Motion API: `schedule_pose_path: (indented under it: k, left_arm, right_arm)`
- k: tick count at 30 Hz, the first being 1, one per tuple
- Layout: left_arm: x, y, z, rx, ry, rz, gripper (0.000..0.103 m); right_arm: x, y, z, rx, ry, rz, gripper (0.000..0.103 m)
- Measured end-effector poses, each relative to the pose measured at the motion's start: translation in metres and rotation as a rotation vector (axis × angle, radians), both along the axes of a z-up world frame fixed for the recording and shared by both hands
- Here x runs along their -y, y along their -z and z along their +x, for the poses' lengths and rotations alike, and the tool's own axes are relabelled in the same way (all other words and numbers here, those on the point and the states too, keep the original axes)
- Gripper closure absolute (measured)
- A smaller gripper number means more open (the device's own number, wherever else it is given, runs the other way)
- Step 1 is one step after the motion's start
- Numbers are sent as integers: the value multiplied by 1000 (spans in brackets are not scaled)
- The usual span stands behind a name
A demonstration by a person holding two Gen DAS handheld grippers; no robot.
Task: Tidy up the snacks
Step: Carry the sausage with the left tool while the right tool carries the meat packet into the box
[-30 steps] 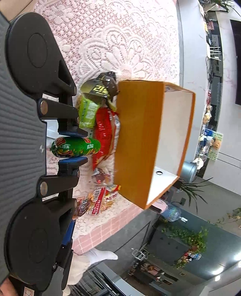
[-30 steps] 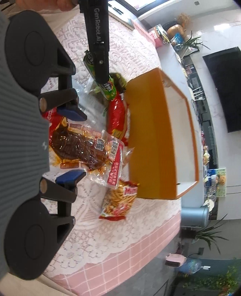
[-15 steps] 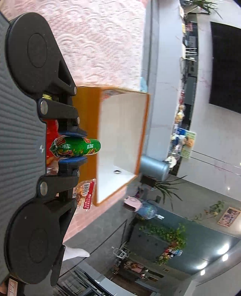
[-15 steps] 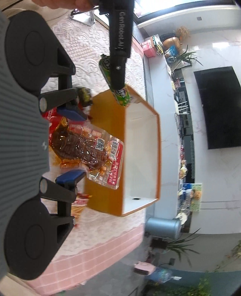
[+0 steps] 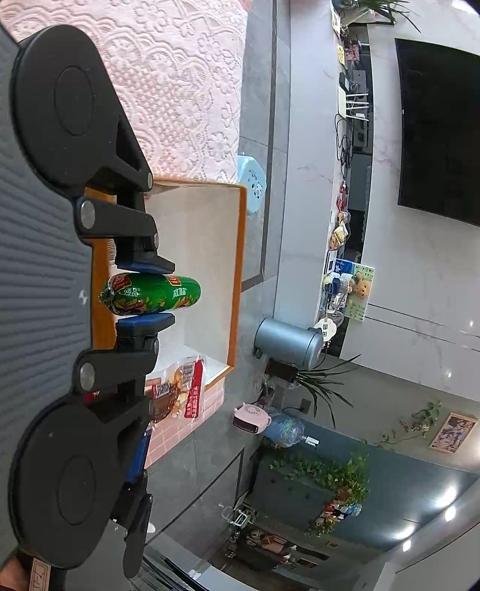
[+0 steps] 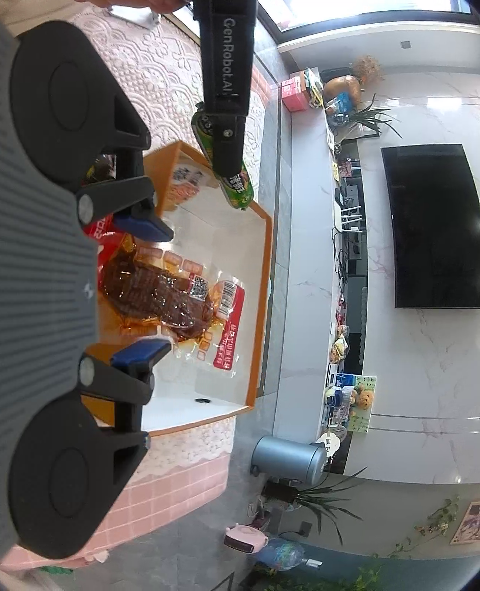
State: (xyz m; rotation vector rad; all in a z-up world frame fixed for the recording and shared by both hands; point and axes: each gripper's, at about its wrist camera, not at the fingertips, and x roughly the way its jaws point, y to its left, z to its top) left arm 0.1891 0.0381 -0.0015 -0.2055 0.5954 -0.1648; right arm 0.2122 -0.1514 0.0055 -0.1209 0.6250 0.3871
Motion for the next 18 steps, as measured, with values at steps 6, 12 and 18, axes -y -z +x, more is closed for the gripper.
schedule_pose_path:
  k: [6, 12, 18]
  left_arm:
    - [1, 7, 29, -14, -3, 29, 79]
    - [-3, 22, 56, -51, -13, 36, 79]
    - [-2, 43, 75, -109, -3, 52, 79]
  right_arm:
    - [-13, 6, 43, -34, 5, -9, 47]
    - [-28, 18, 84, -76, 13, -32, 47]
    - [-38, 43, 116, -150, 17, -63, 47]
